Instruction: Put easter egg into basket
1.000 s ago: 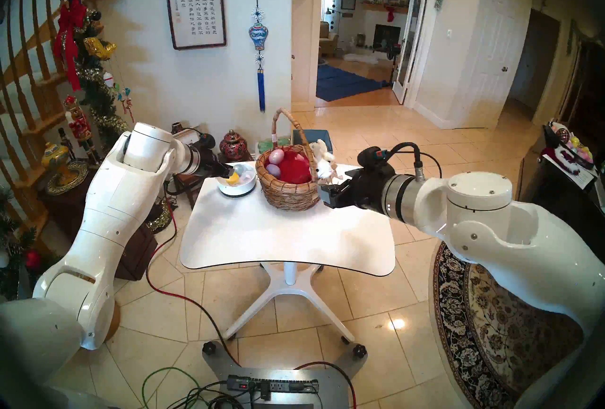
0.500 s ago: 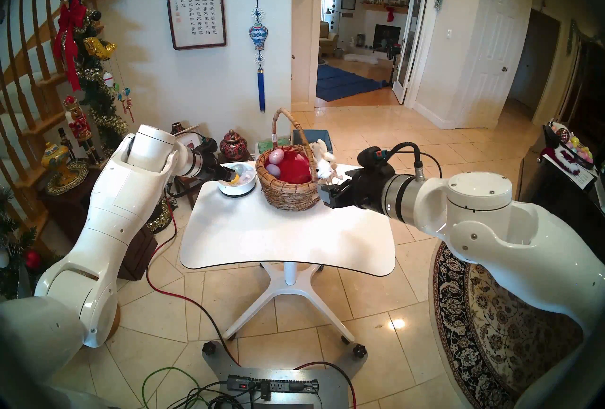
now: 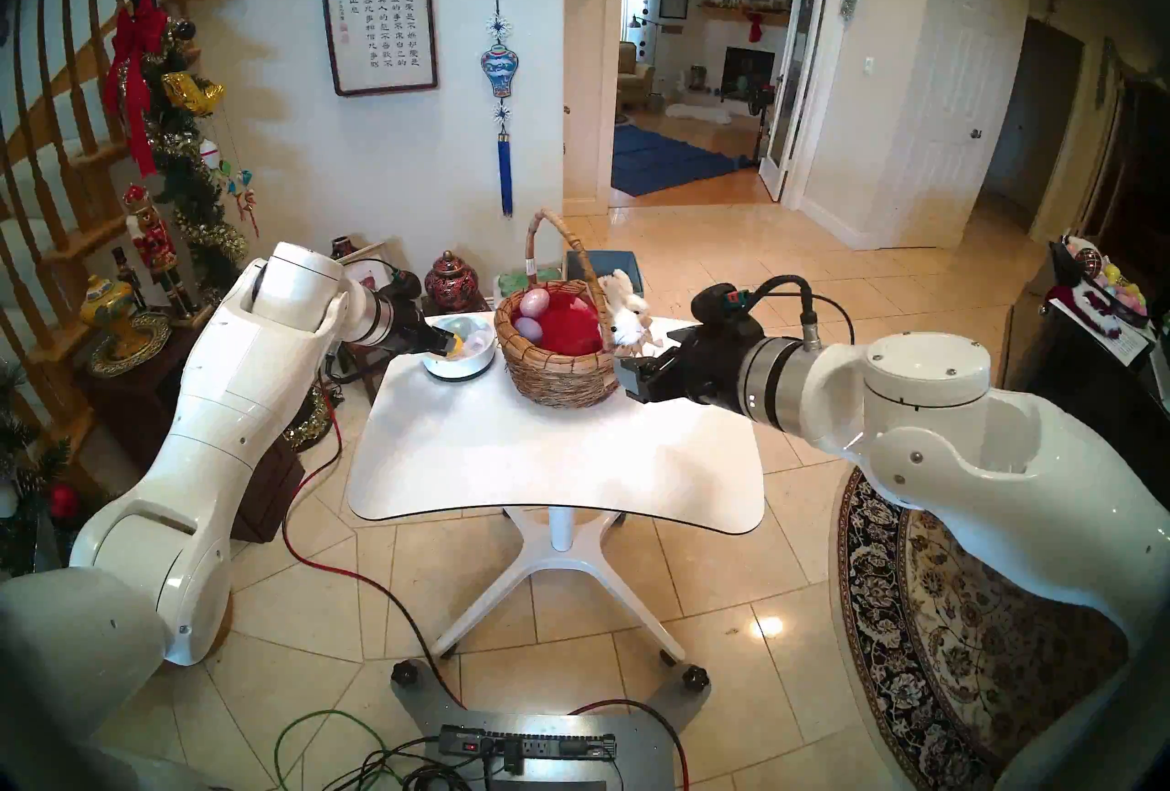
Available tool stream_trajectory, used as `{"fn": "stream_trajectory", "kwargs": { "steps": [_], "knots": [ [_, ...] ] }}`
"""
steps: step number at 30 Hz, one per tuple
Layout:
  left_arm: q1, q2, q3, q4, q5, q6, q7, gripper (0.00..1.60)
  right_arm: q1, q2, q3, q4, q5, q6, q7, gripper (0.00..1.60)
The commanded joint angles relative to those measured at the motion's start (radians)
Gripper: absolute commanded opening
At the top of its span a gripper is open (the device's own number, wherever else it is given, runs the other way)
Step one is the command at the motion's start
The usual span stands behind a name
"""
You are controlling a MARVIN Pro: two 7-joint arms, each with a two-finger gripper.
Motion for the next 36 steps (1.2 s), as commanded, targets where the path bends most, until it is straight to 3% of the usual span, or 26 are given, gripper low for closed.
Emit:
{"fn": "stream_trajectory", "kwargs": {
  "steps": [1,21,29,36],
  "knots": [
    [-0.039,-0.011,0.000,0.001,0.006,-0.002,-0.003,1.40,0.010,-0.001,0.008,-0.001,-0.002,-0.003,0.000,1.60],
    [-0.078,-0.040,-0.002,0.078,0.039,-0.002,-0.028,1.37,0.010,-0.001,0.008,-0.001,-0.002,-0.003,0.000,1.60],
    [-0.085,-0.052,-0.005,0.101,0.044,-0.002,-0.035,1.44,0.010,-0.001,0.008,-0.001,-0.002,-0.003,0.000,1.60],
    [-0.081,-0.060,-0.008,0.110,0.051,-0.006,-0.024,1.39,0.010,-0.001,0.008,-0.001,-0.002,-0.003,0.000,1.60]
  ]
}}
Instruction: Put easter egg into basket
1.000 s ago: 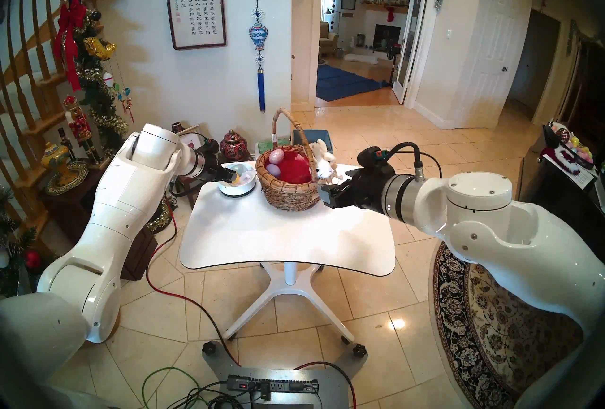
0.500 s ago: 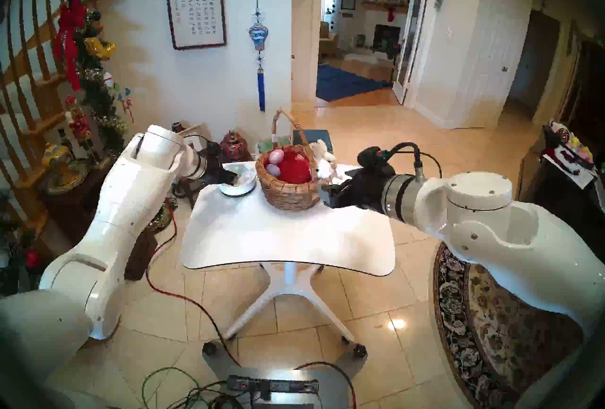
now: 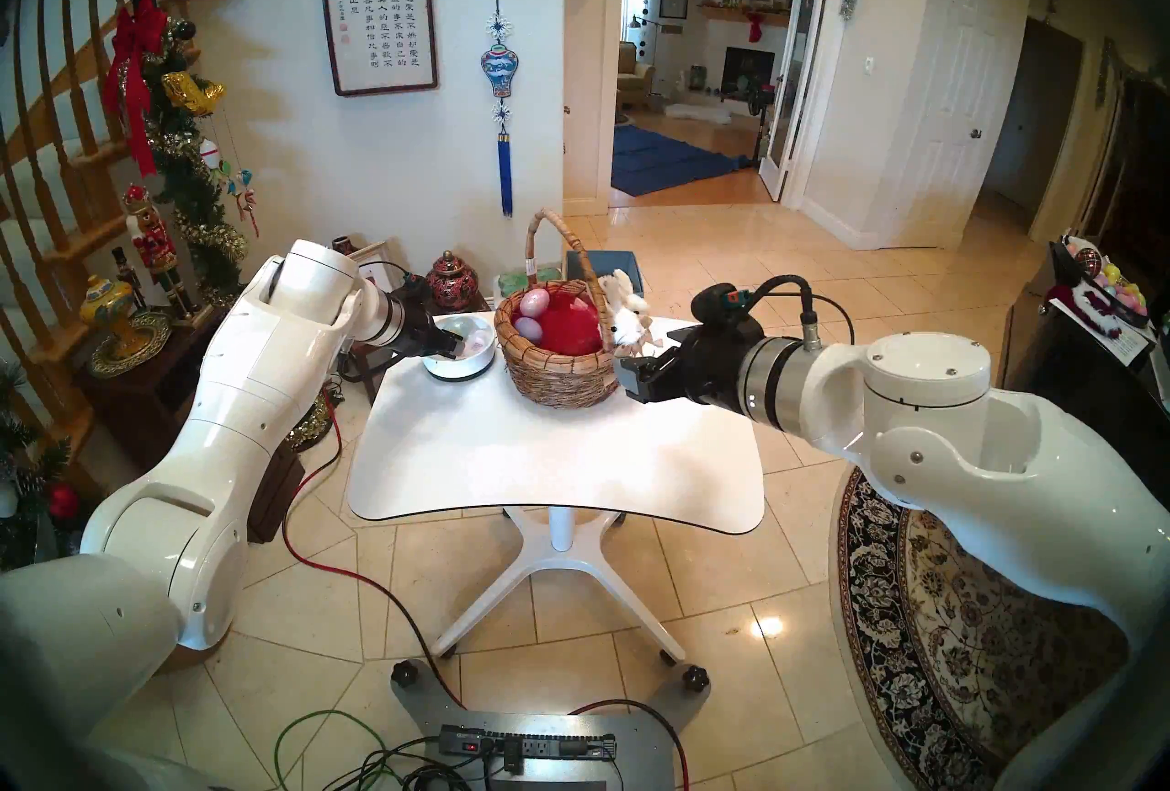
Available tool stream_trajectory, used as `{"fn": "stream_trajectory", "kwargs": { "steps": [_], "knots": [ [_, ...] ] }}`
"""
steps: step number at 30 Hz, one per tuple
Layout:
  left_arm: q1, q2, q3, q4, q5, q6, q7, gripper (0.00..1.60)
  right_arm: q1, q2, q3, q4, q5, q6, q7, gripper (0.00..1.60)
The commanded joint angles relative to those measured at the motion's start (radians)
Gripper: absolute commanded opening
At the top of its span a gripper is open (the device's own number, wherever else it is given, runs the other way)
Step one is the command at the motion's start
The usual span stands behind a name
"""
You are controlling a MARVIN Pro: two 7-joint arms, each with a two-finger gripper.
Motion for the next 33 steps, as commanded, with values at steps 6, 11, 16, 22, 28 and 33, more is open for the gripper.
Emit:
{"fn": "stream_trajectory", "kwargs": {
  "steps": [6,11,16,22,28,33],
  "knots": [
    [-0.020,-0.018,-0.008,-0.008,0.011,-0.023,0.035,1.30,0.010,-0.001,0.008,0.000,-0.002,-0.003,0.000,1.60],
    [-0.009,-0.029,-0.008,-0.010,0.028,-0.062,0.081,1.17,0.010,-0.001,0.008,0.000,-0.002,-0.003,0.000,1.60],
    [-0.009,-0.033,-0.010,-0.005,0.028,-0.071,0.088,1.15,0.010,-0.001,0.008,0.000,-0.002,-0.003,0.000,1.60],
    [-0.015,-0.039,-0.006,0.013,0.031,-0.085,0.091,1.24,0.010,-0.001,0.008,0.000,-0.002,-0.003,0.000,1.60],
    [-0.020,-0.039,0.000,0.025,0.035,-0.087,0.086,1.28,0.010,-0.001,0.008,0.000,-0.002,-0.003,0.000,1.60],
    [-0.022,-0.041,0.000,0.032,0.039,-0.087,0.084,1.22,0.010,-0.001,0.008,0.000,-0.002,-0.003,0.000,1.60]
  ]
}}
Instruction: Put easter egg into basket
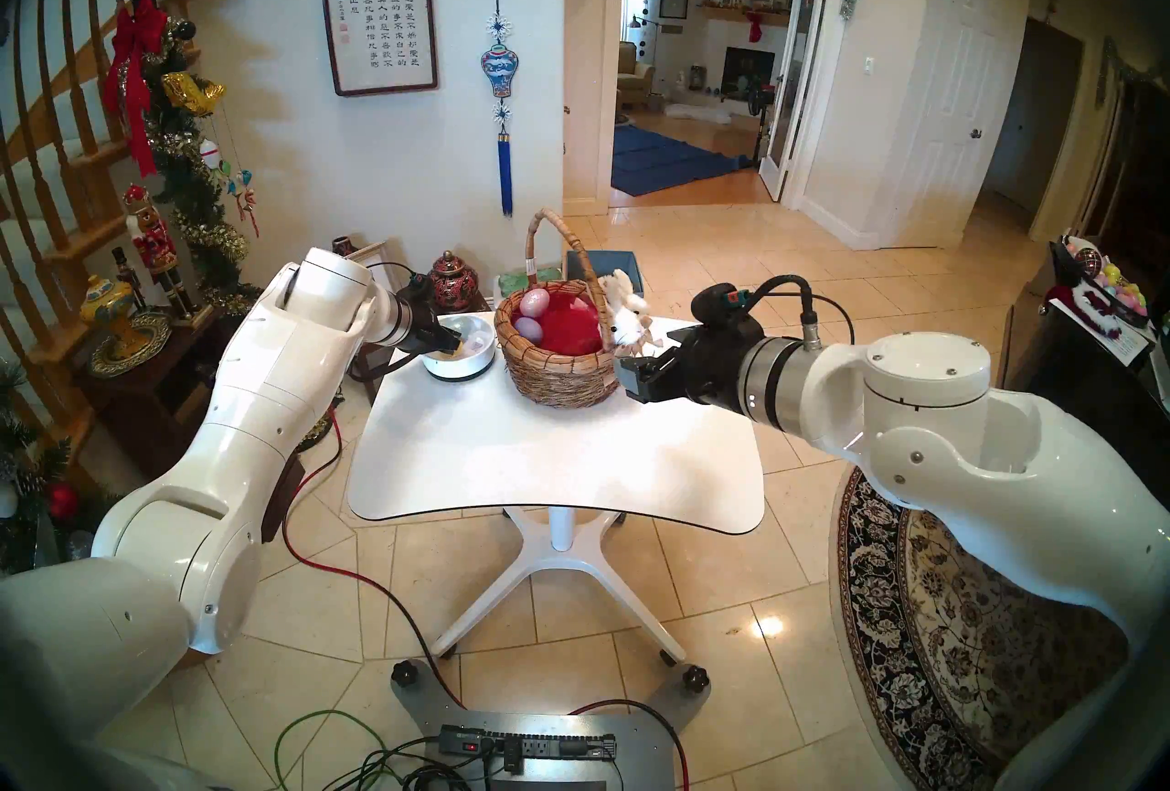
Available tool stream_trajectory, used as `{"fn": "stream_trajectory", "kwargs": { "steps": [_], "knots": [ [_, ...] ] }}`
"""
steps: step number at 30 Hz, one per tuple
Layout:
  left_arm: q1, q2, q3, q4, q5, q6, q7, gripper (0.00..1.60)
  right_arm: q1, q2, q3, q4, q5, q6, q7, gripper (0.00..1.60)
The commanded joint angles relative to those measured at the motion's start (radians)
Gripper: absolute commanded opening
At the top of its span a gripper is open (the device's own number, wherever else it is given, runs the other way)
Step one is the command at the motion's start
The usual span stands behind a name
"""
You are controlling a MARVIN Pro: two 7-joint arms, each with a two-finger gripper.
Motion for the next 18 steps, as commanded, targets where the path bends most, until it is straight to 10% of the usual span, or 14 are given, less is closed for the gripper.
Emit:
{"fn": "stream_trajectory", "kwargs": {
  "steps": [1,12,18],
  "knots": [
    [-0.027,-0.004,0.001,0.001,-0.002,-0.005,-0.010,1.20,0.010,-0.001,0.008,-0.001,-0.002,-0.003,0.000,1.60],
    [-0.024,-0.005,-0.011,-0.006,-0.003,0.002,-0.022,0.41,0.010,-0.001,0.008,-0.001,-0.002,-0.003,0.000,1.60],
    [0.001,-0.007,-0.057,-0.068,-0.030,0.011,-0.032,0.29,0.010,-0.001,0.008,-0.001,-0.002,-0.003,0.000,1.60]
  ]
}}
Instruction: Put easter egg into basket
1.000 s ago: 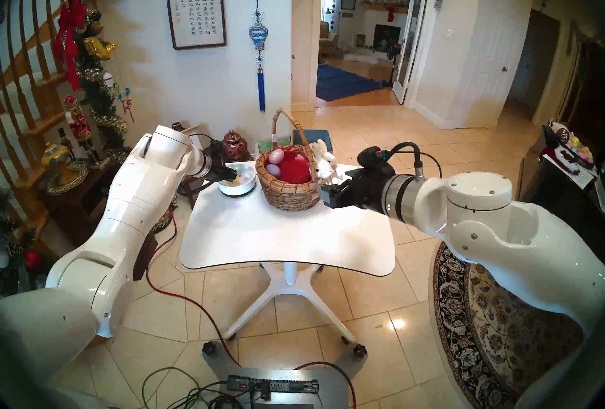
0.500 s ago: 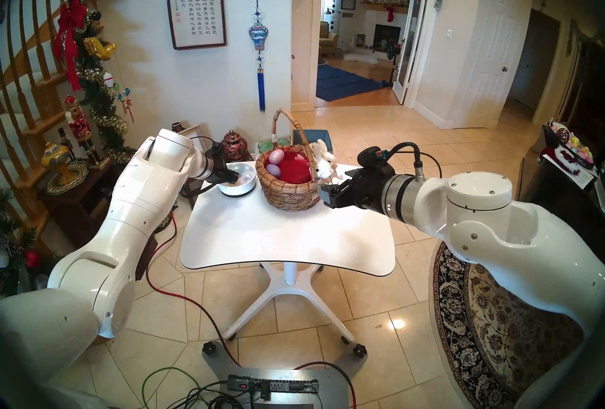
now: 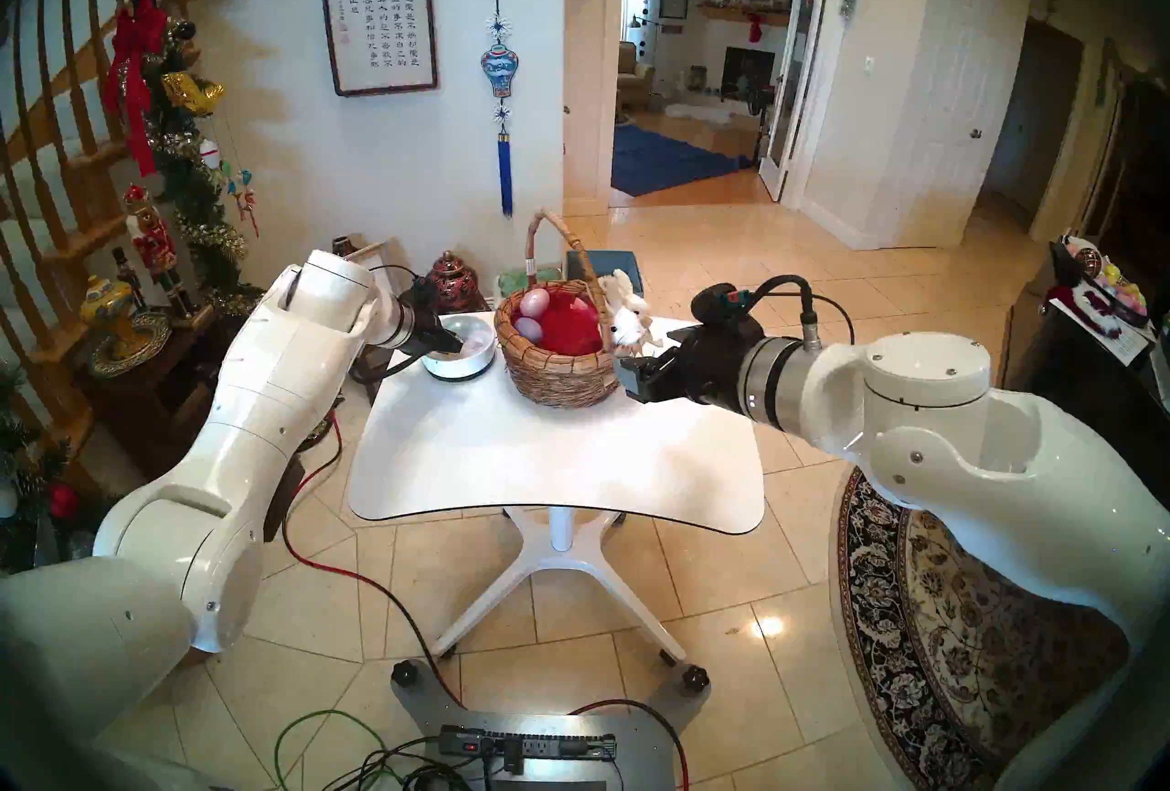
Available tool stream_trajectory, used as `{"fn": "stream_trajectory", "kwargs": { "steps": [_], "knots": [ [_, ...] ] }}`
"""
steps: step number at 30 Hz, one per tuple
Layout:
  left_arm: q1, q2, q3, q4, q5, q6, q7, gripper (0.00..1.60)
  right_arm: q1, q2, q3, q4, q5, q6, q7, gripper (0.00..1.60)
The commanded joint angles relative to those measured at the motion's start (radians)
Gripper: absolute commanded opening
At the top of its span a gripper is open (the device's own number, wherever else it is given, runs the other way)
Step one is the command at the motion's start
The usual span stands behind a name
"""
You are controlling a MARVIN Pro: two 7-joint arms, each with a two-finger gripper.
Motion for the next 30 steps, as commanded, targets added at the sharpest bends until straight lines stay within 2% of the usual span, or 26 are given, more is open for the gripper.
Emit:
{"fn": "stream_trajectory", "kwargs": {
  "steps": [1,8,17,22,30],
  "knots": [
    [0.006,-0.001,-0.053,-0.081,-0.036,0.015,-0.010,0.30,0.010,-0.001,0.008,-0.001,-0.002,-0.003,0.000,1.60],
    [0.032,0.003,-0.104,-0.170,-0.067,0.022,-0.026,0.40,0.010,-0.001,0.008,-0.001,-0.002,-0.003,0.000,1.60],
    [0.067,-0.003,-0.142,-0.300,-0.096,0.035,-0.046,0.38,0.010,-0.001,0.008,-0.001,-0.002,-0.003,0.000,1.60],
    [0.072,-0.016,-0.159,-0.355,-0.128,0.037,-0.078,0.45,0.010,0.000,0.008,-0.001,-0.002,-0.003,0.000,1.60],
    [0.064,-0.044,-0.159,-0.379,-0.159,0.013,-0.107,0.57,0.010,0.000,0.008,-0.001,-0.002,-0.003,0.000,1.60]
  ]
}}
